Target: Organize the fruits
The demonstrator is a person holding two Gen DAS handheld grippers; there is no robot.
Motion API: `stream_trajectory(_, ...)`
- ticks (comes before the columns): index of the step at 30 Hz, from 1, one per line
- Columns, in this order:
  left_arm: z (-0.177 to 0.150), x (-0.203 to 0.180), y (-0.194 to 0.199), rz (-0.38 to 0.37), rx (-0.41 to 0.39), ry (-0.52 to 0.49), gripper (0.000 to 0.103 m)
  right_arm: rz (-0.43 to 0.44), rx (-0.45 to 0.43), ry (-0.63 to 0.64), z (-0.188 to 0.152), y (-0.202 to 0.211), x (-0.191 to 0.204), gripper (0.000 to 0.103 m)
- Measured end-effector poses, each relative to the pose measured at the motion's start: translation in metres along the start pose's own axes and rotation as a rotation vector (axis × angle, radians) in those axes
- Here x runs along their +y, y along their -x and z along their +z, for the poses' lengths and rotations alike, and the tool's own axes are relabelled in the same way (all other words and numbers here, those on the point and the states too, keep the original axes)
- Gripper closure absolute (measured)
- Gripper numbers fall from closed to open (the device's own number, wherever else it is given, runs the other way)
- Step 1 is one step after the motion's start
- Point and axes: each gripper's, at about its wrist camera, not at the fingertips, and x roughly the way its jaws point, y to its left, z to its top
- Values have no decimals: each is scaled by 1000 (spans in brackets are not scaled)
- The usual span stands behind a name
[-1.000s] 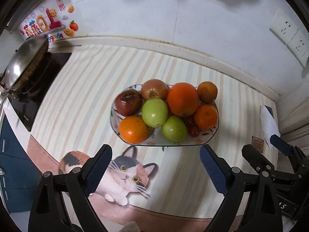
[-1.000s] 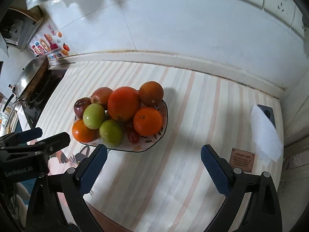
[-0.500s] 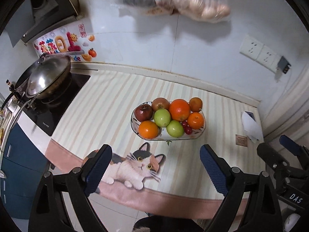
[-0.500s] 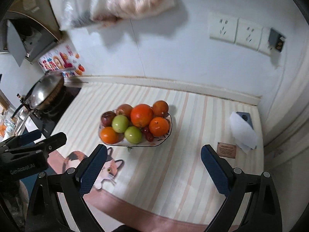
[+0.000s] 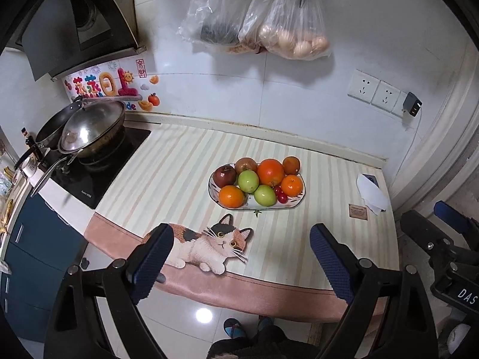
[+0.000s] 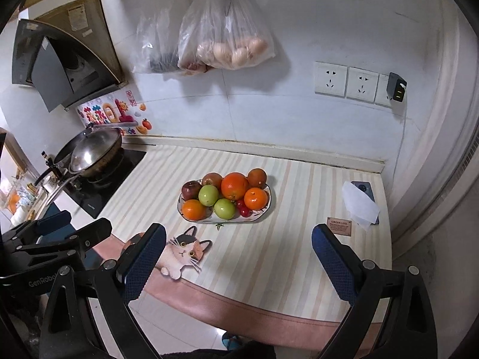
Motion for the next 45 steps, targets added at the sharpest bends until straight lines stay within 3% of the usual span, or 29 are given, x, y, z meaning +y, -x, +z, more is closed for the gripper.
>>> stream_trajectory(13,-2,-6,-6,19,20,11,10,19,11,-3,1,5,-7,3)
stream_trajectory(34,37,-6,-96,112,88,31,10,-1,93,-10,41,-124,-24,3)
stream_trajectory(45,43,0,-112,140,105,37,10,4,123,-3,41,-156,-22,3)
